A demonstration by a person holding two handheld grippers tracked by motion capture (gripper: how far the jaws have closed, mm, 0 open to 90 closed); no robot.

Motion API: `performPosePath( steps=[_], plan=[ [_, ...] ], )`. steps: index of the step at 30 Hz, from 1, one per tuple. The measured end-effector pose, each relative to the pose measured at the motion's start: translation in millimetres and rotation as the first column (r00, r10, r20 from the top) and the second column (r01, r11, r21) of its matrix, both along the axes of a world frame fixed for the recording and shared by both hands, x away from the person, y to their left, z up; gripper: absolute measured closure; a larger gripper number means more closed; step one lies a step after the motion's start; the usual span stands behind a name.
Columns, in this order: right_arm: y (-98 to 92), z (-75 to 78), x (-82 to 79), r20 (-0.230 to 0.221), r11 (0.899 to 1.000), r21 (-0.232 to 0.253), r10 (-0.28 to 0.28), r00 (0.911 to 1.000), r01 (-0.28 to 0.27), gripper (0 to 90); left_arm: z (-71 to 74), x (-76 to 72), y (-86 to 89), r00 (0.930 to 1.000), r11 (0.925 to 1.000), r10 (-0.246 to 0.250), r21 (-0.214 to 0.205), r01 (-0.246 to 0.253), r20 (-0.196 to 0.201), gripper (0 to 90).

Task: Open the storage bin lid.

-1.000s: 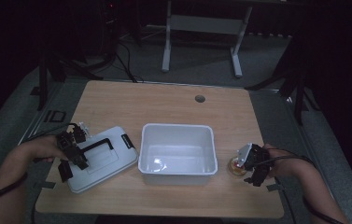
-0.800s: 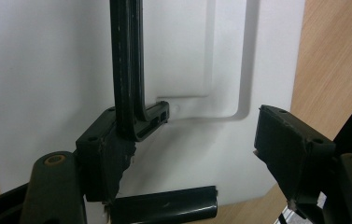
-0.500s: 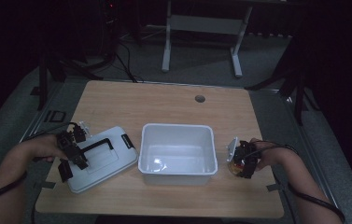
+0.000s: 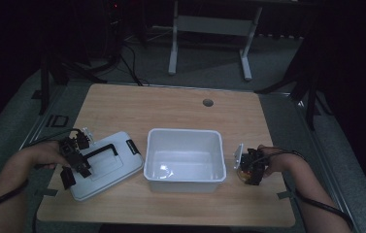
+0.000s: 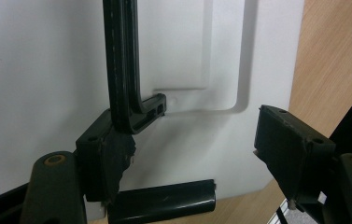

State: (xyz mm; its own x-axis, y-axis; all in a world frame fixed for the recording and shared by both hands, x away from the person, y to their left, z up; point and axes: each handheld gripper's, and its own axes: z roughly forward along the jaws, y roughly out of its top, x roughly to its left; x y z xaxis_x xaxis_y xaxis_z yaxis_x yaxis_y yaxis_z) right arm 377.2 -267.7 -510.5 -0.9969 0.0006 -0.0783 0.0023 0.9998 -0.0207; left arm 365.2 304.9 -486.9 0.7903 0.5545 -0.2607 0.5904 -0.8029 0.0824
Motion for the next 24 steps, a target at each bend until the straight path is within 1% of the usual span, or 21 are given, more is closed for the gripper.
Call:
performPosePath(
  steps=[2, 3, 4, 6, 7, 10, 12, 14, 16, 18, 20, 22, 24],
  plan=[
    [-0.4, 2.2, -0.4, -0.002, 1.000, 0.005, 0.003, 1.0000, -0.003, 20.5, 0.3, -0.1, -0.2, 1.0000, 1.0000, 0.002, 0.001, -0.002, -0.005, 27.1],
    [-1.4, 7.3, -2.1, -0.033, 1.000, 0.005, 0.000, 0.9995, 0.001, 20.5, 0.7, -0.8, -0.8, 0.9999, 0.9999, -0.004, 0.010, 0.004, -0.010, 27.2],
    [-1.6, 9.5, -3.3, -0.044, 1.000, -0.002, -0.003, 0.9990, 0.003, 20.5, 0.7, -0.8, -0.8, 0.9999, 0.9999, -0.004, 0.010, 0.004, -0.010, 27.2],
    [-1.6, 11.7, -4.7, -0.046, 1.000, -0.009, 0.002, 0.9990, -0.002, 20.5, 2.0, -1.3, -1.4, 1.0000, 0.9999, -0.005, 0.012, 0.006, -0.006, 27.2],
    [-1.0, 17.7, -6.5, -0.048, 1.000, -0.013, -0.005, 0.9988, 0.005, 20.5, 3.7, -1.3, -1.3, 1.0000, 0.9999, -0.007, 0.009, 0.007, 0.001, 27.2],
    [0.5, 28.5, -9.7, -0.050, 1.000, 0.006, -0.005, 0.9987, 0.006, 20.5, 5.0, -1.5, -1.6, 1.0000, 1.0000, -0.001, 0.004, 0.001, 0.004, 27.2],
    [2.0, 35.4, -11.8, -0.051, 1.000, 0.007, -0.008, 0.9987, 0.009, 20.5, 5.4, -1.2, -2.9, 0.9999, 0.9999, -0.012, 0.011, 0.012, 0.005, 27.2],
    [3.7, 41.4, -13.4, -0.053, 1.000, 0.008, -0.003, 0.9986, 0.004, 20.5, 4.8, -0.7, -3.5, 0.9999, 0.9998, -0.012, 0.013, 0.012, 0.003, 27.2],
    [4.8, 44.4, -14.4, -0.052, 1.000, 0.005, -0.002, 0.9986, 0.002, 20.5, 4.7, -0.7, -3.8, 0.9999, 0.9998, -0.014, 0.016, 0.014, 0.004, 27.2],
    [6.6, 54.2, -16.1, -0.030, 1.000, 0.018, 0.004, 0.9995, -0.003, 20.5, 5.7, -0.8, -4.2, 0.9999, 0.9999, -0.013, 0.009, 0.012, 0.008, 27.2],
    [6.9, 61.1, -16.0, -0.017, 0.999, 0.030, -0.011, 0.9998, 0.011, 20.5, 6.5, -0.6, -3.9, 0.9999, 0.9999, -0.013, 0.006, 0.013, 0.004, 27.2],
    [6.9, 64.0, -16.0, -0.009, 1.000, 0.026, -0.016, 0.9998, 0.017, 20.5, 7.1, -1.0, -4.1, 0.9999, 0.9999, -0.014, 0.009, 0.014, 0.006, 27.2],
    [7.6, 71.6, -16.5, -0.003, 1.000, 0.020, -0.017, 0.9998, 0.017, 20.6, 9.0, -1.1, -4.4, 0.9998, 0.9999, -0.014, 0.008, 0.014, 0.012, 27.2]
  ],
)
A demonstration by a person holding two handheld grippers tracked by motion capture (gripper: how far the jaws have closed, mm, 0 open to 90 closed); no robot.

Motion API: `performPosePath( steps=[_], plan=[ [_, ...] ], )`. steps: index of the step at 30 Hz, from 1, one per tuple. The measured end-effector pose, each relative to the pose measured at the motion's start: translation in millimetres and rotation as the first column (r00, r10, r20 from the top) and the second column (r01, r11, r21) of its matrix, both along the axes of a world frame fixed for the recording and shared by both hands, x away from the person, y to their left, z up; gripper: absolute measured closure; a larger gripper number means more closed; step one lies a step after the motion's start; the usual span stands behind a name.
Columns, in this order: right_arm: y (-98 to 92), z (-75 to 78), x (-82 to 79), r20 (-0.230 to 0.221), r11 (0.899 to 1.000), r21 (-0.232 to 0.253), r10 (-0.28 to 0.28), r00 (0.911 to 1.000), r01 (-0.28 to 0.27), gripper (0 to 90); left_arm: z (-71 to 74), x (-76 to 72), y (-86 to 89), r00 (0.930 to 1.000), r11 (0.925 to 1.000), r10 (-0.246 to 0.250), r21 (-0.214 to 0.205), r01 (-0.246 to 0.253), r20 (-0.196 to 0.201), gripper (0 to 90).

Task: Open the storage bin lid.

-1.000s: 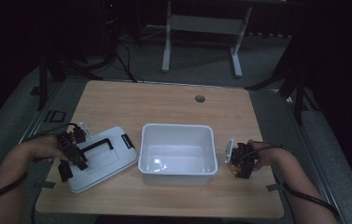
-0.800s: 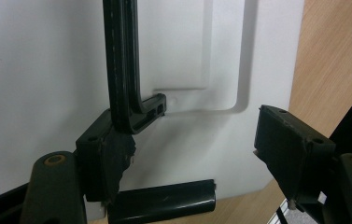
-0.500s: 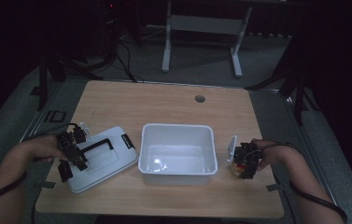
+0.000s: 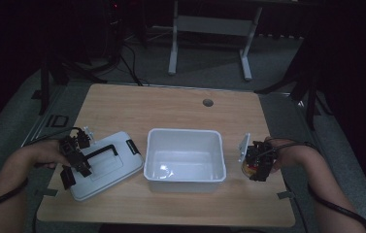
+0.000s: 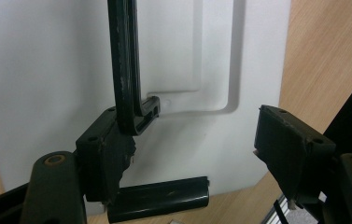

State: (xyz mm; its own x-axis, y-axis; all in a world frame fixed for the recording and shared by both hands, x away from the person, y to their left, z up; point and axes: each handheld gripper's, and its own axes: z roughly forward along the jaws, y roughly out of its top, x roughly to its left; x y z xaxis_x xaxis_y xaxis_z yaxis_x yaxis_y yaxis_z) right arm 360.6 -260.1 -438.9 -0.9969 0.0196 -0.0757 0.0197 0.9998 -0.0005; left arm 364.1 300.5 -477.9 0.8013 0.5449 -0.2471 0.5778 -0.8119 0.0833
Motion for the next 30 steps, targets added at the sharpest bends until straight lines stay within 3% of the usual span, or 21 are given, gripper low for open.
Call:
performPosePath(
  steps=[7, 8, 16, 30],
  plan=[
    [4.1, 15.5, -1.2, 0.011, 1.000, 0.017, -0.007, 0.9999, 0.006, 20.6, 2.4, 0.8, -1.1, 0.9999, 0.9999, -0.010, 0.007, 0.010, 0.003, 27.2],
    [7.5, 26.2, -1.7, 0.026, 1.000, 0.019, -0.013, 0.9996, 0.012, 20.6, 2.7, 0.7, -1.3, 0.9999, 0.9999, -0.011, 0.009, 0.011, 0.003, 27.2],
    [19.7, 50.2, -1.0, 0.058, 0.999, 0.037, -0.007, 0.9983, 0.005, 20.6, 2.3, -0.1, -0.4, 0.9999, 0.9998, -0.013, 0.014, 0.013, 0.002, 27.2],
    [55.6, 69.2, 0.8, 0.053, 0.999, 0.034, 0.029, 0.9982, -0.030, 20.6, 2.0, -0.8, -1.2, 0.9998, 0.9997, -0.021, 0.010, 0.021, 0.002, 27.2]
  ],
)
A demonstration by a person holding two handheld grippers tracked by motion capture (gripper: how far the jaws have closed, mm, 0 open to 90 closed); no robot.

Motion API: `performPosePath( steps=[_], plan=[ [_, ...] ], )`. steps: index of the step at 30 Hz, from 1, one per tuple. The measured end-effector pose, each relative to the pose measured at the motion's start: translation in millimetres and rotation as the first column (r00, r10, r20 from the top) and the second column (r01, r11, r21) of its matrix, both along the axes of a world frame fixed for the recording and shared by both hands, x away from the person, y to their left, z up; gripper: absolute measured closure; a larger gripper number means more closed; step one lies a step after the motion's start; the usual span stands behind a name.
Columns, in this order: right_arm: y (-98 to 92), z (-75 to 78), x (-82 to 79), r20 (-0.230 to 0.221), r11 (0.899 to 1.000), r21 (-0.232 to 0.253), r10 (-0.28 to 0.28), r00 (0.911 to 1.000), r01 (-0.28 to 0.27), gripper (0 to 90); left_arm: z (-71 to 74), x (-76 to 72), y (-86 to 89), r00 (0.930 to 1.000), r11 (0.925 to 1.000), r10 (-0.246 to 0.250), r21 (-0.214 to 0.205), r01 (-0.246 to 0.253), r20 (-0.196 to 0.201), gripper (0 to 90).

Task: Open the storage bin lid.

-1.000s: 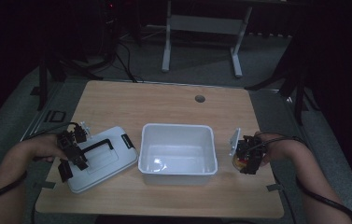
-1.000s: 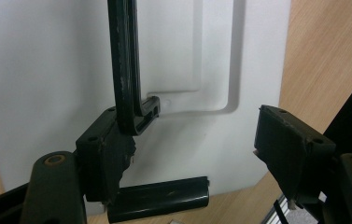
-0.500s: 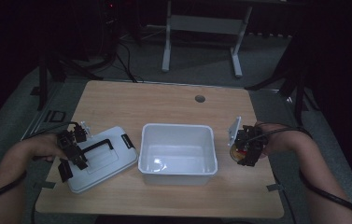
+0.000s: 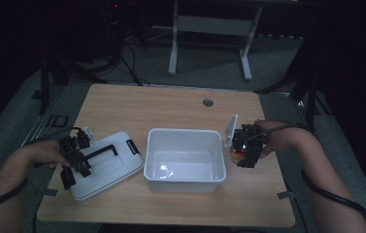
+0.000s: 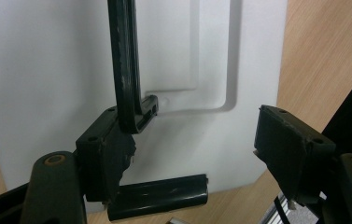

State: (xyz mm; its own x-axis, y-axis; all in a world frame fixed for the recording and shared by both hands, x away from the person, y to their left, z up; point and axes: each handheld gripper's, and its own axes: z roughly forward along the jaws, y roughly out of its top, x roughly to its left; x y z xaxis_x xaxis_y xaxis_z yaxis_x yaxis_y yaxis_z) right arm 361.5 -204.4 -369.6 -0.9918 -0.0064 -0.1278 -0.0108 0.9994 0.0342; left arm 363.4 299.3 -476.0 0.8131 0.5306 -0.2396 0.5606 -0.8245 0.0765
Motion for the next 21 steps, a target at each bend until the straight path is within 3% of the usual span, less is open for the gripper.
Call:
performPosePath(
  steps=[7, 13, 16, 21],
  plan=[
    [23.2, 4.5, -0.1, 0.002, 0.999, 0.014, 0.041, 0.9991, -0.041, 20.6, 2.0, 0.0, -1.8, 1.0000, 1.0000, -0.005, 0.002, 0.005, 0.003, 27.2],
    [38.6, 1.8, 0.2, -0.005, 0.998, 0.009, 0.069, 0.9976, -0.069, 20.6, -0.4, -0.7, -2.1, 1.0000, 1.0000, -0.007, 0.003, 0.007, -0.003, 27.2],
    [51.0, -0.9, -0.7, -0.015, 0.995, 0.005, 0.097, 0.9952, -0.097, 20.6, 0.7, -1.1, -1.4, 1.0000, 0.9998, -0.004, -0.022, 0.004, 0.005, 27.2],
    [62.2, -6.1, -0.1, -0.023, 0.994, -0.002, 0.110, 0.9936, -0.110, 20.6, 0.1, -0.7, -1.8, 1.0000, 0.9999, -0.004, -0.009, 0.004, 0.008, 27.2]
  ],
)
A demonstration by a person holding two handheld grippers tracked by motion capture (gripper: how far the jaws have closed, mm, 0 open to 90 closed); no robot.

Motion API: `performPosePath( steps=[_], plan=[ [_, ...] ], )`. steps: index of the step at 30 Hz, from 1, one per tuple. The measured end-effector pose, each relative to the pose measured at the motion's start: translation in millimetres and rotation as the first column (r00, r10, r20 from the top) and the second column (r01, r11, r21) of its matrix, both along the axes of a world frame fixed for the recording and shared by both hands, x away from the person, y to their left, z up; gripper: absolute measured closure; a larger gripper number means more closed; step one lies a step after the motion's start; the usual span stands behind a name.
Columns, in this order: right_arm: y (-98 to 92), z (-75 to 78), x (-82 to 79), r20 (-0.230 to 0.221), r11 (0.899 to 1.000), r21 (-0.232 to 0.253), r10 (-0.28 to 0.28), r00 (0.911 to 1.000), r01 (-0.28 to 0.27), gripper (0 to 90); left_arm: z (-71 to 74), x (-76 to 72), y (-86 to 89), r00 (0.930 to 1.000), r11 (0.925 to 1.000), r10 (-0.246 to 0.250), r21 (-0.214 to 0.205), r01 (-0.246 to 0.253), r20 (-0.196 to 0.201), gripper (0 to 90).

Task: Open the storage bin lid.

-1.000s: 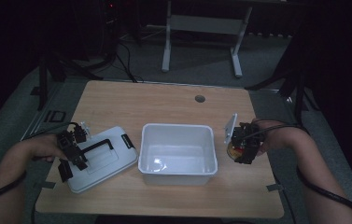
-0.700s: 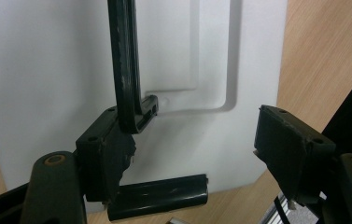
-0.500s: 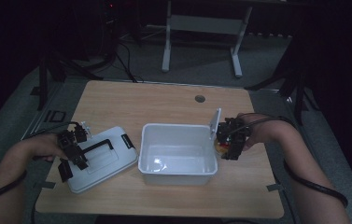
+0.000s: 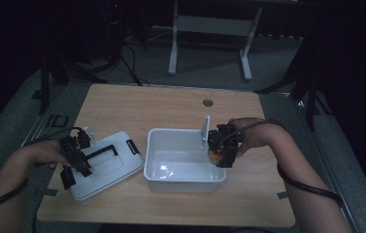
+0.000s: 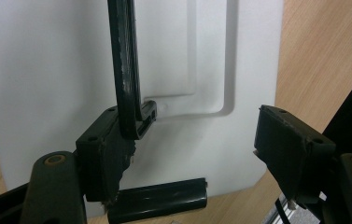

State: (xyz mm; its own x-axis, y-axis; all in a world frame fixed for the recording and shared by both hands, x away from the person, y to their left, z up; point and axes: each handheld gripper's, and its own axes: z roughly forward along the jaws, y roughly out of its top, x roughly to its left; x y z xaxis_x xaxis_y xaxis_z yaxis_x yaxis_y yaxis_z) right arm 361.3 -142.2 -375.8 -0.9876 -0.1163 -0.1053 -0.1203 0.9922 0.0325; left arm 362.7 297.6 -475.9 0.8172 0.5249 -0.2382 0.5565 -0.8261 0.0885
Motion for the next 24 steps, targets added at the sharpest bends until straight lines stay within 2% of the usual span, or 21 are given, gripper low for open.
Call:
performPosePath(
  steps=[4, 12, 17, 18, 19, 20, 22, 24],
  plan=[
    [11.1, -9.0, 3.3, -0.003, 1.000, 0.004, 0.007, 1.0000, -0.007, 20.6, -0.4, -0.1, -0.1, 1.0000, 1.0000, -0.003, 0.000, 0.003, -0.002, 27.2],
    [21.5, -19.9, 9.6, -0.018, 1.000, 0.011, 0.004, 0.9998, -0.004, 20.6, -3.0, -0.7, 0.2, 1.0000, 1.0000, 0.000, -0.004, 0.000, -0.005, 27.2],
    [31.5, -39.4, 8.4, -0.046, 0.999, -0.036, 0.013, 0.9989, -0.014, 20.6, -4.5, -0.8, 0.7, 0.9999, 1.0000, -0.006, 0.002, 0.006, -0.009, 27.2],
    [31.5, -39.4, 8.4, -0.046, 0.999, -0.036, 0.013, 0.9989, -0.014, 20.6, -4.5, -0.8, 0.7, 0.9999, 1.0000, -0.006, 0.002, 0.006, -0.009, 27.2],
    [33.4, -47.4, 9.6, -0.055, 0.999, -0.041, 0.015, 0.9984, -0.017, 20.6, -4.4, -0.9, 0.8, 1.0000, 1.0000, -0.004, -0.001, 0.004, -0.009, 27.2],
    [33.4, -47.4, 9.6, -0.055, 0.999, -0.041, 0.015, 0.9984, -0.017, 20.6, -4.4, -0.9, 0.8, 1.0000, 1.0000, -0.004, -0.001, 0.004, -0.009, 27.2],
    [34.8, -56.6, 11.0, -0.069, 0.999, -0.044, 0.003, 0.9976, -0.006, 20.6, -4.1, -1.1, 1.0, 1.0000, 1.0000, -0.003, -0.001, 0.003, -0.007, 27.2],
    [36.2, -63.5, 12.8, -0.069, 0.999, -0.044, 0.015, 0.9975, -0.018, 20.6, -4.2, -1.2, 1.1, 1.0000, 1.0000, -0.002, -0.002, 0.002, -0.006, 27.2]
  ],
)
